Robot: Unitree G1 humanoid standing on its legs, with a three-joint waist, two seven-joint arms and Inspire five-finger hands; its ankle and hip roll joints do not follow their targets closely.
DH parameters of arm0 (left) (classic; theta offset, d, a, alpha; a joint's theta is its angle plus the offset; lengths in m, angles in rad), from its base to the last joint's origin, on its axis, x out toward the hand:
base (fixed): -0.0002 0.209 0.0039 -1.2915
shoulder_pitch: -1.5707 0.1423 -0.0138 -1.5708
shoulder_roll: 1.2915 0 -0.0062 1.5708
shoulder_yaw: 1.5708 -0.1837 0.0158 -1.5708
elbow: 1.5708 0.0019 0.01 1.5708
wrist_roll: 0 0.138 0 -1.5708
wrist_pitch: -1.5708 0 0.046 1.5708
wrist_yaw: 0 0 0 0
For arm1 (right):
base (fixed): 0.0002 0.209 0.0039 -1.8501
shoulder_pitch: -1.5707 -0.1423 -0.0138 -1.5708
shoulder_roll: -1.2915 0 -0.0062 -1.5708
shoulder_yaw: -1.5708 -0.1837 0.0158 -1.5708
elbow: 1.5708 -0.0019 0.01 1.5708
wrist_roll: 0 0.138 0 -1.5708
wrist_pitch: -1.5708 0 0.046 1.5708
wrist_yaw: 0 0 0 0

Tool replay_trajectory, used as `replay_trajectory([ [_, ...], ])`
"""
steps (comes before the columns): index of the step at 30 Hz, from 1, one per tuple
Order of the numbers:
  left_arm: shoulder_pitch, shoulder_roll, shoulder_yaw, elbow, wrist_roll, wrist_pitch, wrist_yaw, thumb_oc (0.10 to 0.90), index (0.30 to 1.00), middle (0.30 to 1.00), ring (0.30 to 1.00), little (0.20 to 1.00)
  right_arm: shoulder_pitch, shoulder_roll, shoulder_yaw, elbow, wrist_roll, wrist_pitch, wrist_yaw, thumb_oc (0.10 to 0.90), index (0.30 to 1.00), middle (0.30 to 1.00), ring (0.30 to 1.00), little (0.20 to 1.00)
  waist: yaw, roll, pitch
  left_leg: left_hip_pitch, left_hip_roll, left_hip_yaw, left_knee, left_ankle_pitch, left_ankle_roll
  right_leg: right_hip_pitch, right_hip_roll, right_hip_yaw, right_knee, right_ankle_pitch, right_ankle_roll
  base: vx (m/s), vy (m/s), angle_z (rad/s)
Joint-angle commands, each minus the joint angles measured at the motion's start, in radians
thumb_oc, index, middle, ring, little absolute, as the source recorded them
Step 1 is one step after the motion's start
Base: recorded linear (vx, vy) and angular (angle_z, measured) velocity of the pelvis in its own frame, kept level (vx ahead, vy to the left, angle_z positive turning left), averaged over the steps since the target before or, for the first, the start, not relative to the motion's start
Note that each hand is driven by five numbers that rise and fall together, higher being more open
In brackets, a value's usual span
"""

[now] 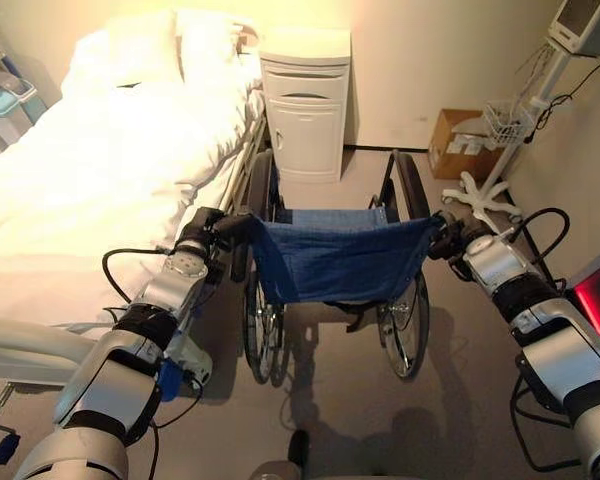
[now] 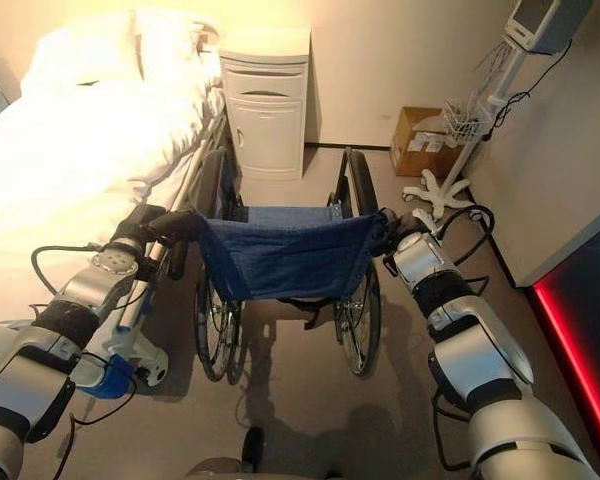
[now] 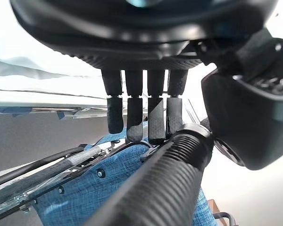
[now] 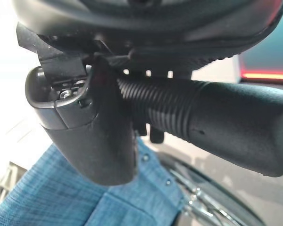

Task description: Push the wheelchair next to the bed

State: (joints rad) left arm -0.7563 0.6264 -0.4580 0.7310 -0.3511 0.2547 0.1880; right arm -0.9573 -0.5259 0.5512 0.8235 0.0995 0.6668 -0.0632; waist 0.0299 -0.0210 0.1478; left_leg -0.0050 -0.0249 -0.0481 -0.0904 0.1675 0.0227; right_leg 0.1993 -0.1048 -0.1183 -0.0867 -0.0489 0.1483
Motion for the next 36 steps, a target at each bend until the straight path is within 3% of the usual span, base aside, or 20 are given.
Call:
replay_trajectory([
  [1, -0.191, -0.027, -0.053, 0.090, 0.014, -0.014, 0.010, 0.400, 0.300, 0.300, 0.300, 0.300, -0.131, 0.088, 0.152, -0.015, 0.045, -0.134, 0.076, 0.400, 0.300, 0.300, 0.300, 0.300, 0.048, 0.006, -0.017, 0.055, 0.018, 0.028, 0.003, -0.072, -0.059, -0.103, -0.013, 0.001, 0.063, 0.141, -0.019, 0.00, 0.000, 0.00],
  [6, -0.197, -0.035, -0.061, 0.083, 0.019, -0.024, 0.012, 0.400, 0.300, 0.300, 0.300, 0.300, -0.141, 0.100, 0.156, -0.013, 0.028, -0.172, 0.058, 0.400, 0.300, 0.300, 0.300, 0.300, 0.051, 0.006, -0.018, 0.051, 0.014, 0.024, 0.003, -0.077, -0.056, -0.107, -0.015, -0.002, 0.062, 0.139, -0.018, 0.00, 0.000, 0.00],
  [7, -0.192, -0.038, -0.060, 0.076, 0.021, -0.018, 0.015, 0.425, 0.338, 0.338, 0.338, 0.338, -0.134, 0.101, 0.155, -0.024, 0.026, -0.172, 0.033, 0.400, 0.300, 0.300, 0.300, 0.300, 0.050, 0.006, -0.017, 0.053, 0.014, 0.024, 0.003, -0.079, -0.054, -0.108, -0.016, -0.002, 0.063, 0.138, -0.018, 0.00, 0.000, 0.00],
  [9, -0.177, -0.043, -0.056, 0.069, 0.018, -0.012, -0.003, 0.800, 0.900, 0.900, 0.900, 0.900, -0.119, 0.097, 0.149, -0.032, 0.029, -0.178, 0.008, 0.800, 0.900, 0.900, 0.900, 0.900, 0.049, 0.006, -0.021, 0.054, 0.014, 0.023, 0.003, -0.081, -0.053, -0.109, -0.016, -0.003, 0.063, 0.137, -0.019, 0.00, 0.000, 0.00],
  [20, -0.046, 0.003, -0.015, -0.100, 0.047, 0.022, -0.018, 0.800, 0.900, 0.900, 0.900, 0.900, -0.006, -0.001, 0.107, -0.247, 0.001, -0.126, -0.036, 0.800, 0.900, 0.900, 0.900, 0.900, 0.040, 0.005, -0.015, 0.068, 0.014, 0.019, 0.003, -0.093, -0.047, -0.108, -0.014, -0.001, 0.069, 0.132, -0.024, 0.00, 0.000, 0.00],
  [30, 0.077, 0.074, 0.084, -0.239, 0.040, 0.025, -0.086, 0.800, 0.900, 0.900, 0.900, 0.900, 0.078, -0.135, 0.023, -0.425, -0.012, -0.111, 0.047, 0.800, 0.900, 0.900, 0.900, 0.900, 0.031, -0.009, -0.010, 0.078, 0.020, 0.024, 0.003, -0.098, -0.047, -0.096, -0.010, -0.002, 0.058, 0.129, -0.025, 0.00, 0.000, 0.00],
  [36, 0.079, 0.109, 0.129, -0.247, -0.119, 0.069, -0.160, 0.800, 0.900, 0.900, 0.900, 0.900, 0.051, -0.195, -0.008, -0.451, 0.225, -0.118, 0.033, 0.800, 0.900, 0.900, 0.900, 0.900, 0.027, -0.015, -0.016, 0.086, 0.026, 0.027, 0.003, -0.096, -0.051, -0.085, -0.008, -0.013, 0.061, 0.122, -0.028, 0.00, 0.000, 0.00],
])
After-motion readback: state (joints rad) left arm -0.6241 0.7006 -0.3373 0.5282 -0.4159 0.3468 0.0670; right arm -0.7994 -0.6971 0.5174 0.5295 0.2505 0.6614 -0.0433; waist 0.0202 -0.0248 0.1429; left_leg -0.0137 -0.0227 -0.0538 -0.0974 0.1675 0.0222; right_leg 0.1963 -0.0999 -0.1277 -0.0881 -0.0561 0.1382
